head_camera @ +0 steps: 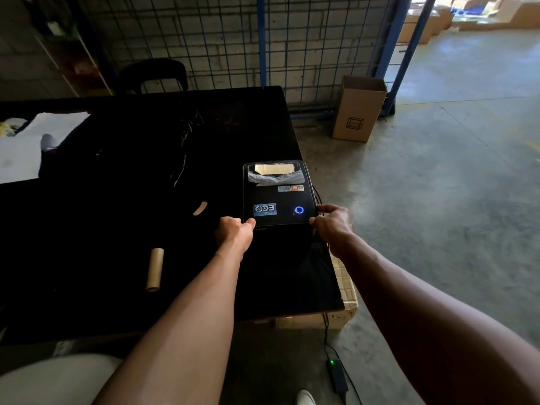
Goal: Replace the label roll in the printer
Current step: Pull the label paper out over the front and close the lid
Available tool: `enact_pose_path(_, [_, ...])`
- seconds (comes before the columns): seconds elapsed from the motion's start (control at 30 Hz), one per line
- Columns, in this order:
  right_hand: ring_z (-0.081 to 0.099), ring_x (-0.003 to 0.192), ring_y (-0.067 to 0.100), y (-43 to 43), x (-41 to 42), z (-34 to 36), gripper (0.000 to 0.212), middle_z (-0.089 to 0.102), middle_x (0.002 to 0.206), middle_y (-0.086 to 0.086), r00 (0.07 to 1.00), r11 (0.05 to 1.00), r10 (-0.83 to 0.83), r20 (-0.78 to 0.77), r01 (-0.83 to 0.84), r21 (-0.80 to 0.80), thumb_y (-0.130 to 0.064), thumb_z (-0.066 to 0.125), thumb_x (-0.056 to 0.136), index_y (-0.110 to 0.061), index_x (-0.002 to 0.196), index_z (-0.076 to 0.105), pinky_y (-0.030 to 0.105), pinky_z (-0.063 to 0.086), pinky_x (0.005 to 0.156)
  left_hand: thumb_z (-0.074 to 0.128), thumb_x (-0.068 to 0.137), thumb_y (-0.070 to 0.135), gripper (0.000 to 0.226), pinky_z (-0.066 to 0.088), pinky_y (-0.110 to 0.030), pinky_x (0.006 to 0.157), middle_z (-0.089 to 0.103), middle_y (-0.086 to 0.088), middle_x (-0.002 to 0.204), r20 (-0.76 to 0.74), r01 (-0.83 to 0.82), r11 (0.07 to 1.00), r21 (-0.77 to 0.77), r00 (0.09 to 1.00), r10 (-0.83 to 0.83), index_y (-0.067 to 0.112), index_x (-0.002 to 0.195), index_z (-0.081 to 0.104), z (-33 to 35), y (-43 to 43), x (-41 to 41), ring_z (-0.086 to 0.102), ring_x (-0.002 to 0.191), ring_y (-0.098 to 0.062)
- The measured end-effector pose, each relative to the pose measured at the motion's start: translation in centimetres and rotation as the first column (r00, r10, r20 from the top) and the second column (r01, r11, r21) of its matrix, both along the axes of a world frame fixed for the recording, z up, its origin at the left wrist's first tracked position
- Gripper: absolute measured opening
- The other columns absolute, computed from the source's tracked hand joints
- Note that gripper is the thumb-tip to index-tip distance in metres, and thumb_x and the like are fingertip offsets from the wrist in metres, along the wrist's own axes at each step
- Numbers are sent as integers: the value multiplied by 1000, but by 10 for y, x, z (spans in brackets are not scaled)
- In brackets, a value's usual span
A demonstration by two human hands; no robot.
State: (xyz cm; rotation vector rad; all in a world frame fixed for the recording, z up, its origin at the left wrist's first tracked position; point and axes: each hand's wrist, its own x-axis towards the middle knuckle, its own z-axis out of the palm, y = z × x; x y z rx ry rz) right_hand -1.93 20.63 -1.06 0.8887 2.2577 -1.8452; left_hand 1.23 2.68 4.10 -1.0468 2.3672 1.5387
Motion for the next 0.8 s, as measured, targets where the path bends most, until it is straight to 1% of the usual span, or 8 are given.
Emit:
enact_pose_path(0.1, [69,102,32,-1,0,-1,42,72,109,11,1000,1000,-6,-10,6,4,-3,70,74,-19,113,70,45,58,92,62,96,19,33,38,-25,76,64,-13,127,2,-8,1000,3,1000,8,1,124,60,-1,0,0,60,118,-27])
enact_pose_path(0.3, [69,103,32,0,1,1,41,71,111,11,1000,1000,-3,-13,3,7,0,70,77,-17,114,70,45,58,92,62,96,19,33,39,-26,76,64,-14,126,6,-7,1000,-28,1000,7,1,123,61,-5,0,-3,61,116,-28])
enact_pose_path(0.37, [69,103,31,0,1,2,41,71,111,11,1000,1000,-3,-7,3,6,0,70,78,-18,115,69,44,58,92,62,95,20,35,43,-27,81,63,-14,128,4,1,999,-42,1000,0,1,125,60,-9,-1,-5,60,118,-29])
enact_pose_path(0.47, [69,102,31,0,1,2,42,70,111,11,1000,1000,1,-3,-1,11,-1,70,78,-18,116,69,44,58,92,63,94,24,42,48,-32,94,60,-14,133,2,16,998,-65,1000,-16,5,132,56,-18,-4,-9,59,121,-29])
enact_pose_path(0.57, [70,101,31,0,1,2,43,71,109,10,1000,1000,4,7,-4,21,-2,72,77,-19,117,69,44,58,91,65,93,27,44,52,-36,96,63,-14,130,12,26,996,-89,1000,-26,7,131,58,-24,-7,-13,62,117,-29])
enact_pose_path(0.63, [70,100,30,0,1,2,45,72,109,10,1000,1000,2,11,-2,27,-3,72,75,-20,117,69,44,59,90,65,93,29,45,53,-38,96,63,-14,128,18,31,995,-91,999,-30,8,132,58,-27,-8,-14,63,115,-29])
enact_pose_path(0.73, [71,99,30,0,1,2,45,73,108,10,1000,999,-1,8,1,39,-4,73,75,-21,116,70,44,59,90,66,92,31,43,55,-39,94,67,-14,123,19,32,996,-87,999,-30,7,127,61,-31,-10,-16,65,110,-29])
enact_pose_path(0.8, [70,99,29,0,2,3,45,72,109,9,1000,999,5,14,-5,40,-6,73,75,-22,116,70,44,59,90,66,92,31,43,54,-39,94,66,-15,123,21,40,995,-87,999,-39,7,127,61,-31,-10,-16,65,111,-29])
